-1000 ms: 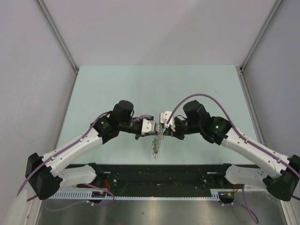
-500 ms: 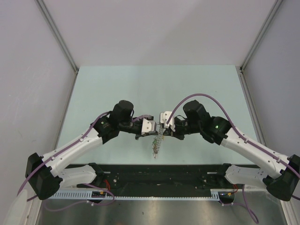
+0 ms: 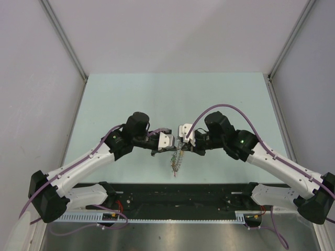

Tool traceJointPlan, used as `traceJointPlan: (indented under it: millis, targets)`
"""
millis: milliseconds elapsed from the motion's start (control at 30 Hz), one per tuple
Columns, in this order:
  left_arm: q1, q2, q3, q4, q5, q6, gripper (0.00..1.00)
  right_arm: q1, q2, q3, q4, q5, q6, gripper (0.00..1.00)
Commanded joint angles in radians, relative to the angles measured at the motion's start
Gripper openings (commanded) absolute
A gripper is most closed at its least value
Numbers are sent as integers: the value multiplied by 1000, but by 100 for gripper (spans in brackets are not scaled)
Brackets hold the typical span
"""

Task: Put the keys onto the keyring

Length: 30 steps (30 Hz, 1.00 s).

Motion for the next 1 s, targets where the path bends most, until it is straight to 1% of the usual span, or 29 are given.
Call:
traceJointPlan:
  millis: [0, 400, 467, 567, 600, 700, 733, 800, 833, 967]
  targets:
    - [-8, -9, 13, 48, 53, 5, 0, 6, -5, 46, 38, -26, -4, 0]
    - [-9, -23, 8, 65, 39, -9, 0, 4, -13, 46, 29, -17, 3, 0]
    - [-8, -27, 10, 60, 33, -12, 1, 6, -10, 46, 23, 11, 8, 0]
    - [-6, -52, 3, 48, -48, -15, 0, 4, -10, 44, -6, 77, 28, 0]
    - [-6, -62, 5, 45, -121, -16, 0, 4, -11, 44, -15, 91, 37, 0]
    - [-6, -101, 19, 5, -221, -42, 0, 4, -17, 45, -63, 153, 49, 0]
    - [-6, -112, 20, -15, -281, -55, 0, 4, -16, 42, -89, 173, 52, 0]
    - [-3, -158, 16, -33, -340, -94, 0, 3, -2, 42, -119, 244, 51, 0]
    - [-5, -179, 8, -41, -405, -113, 0, 4, 6, 42, -151, 265, 51, 0]
    - [0, -291, -71, -44, -530, -231, 0, -3, 56, 42, -216, 374, 57, 0]
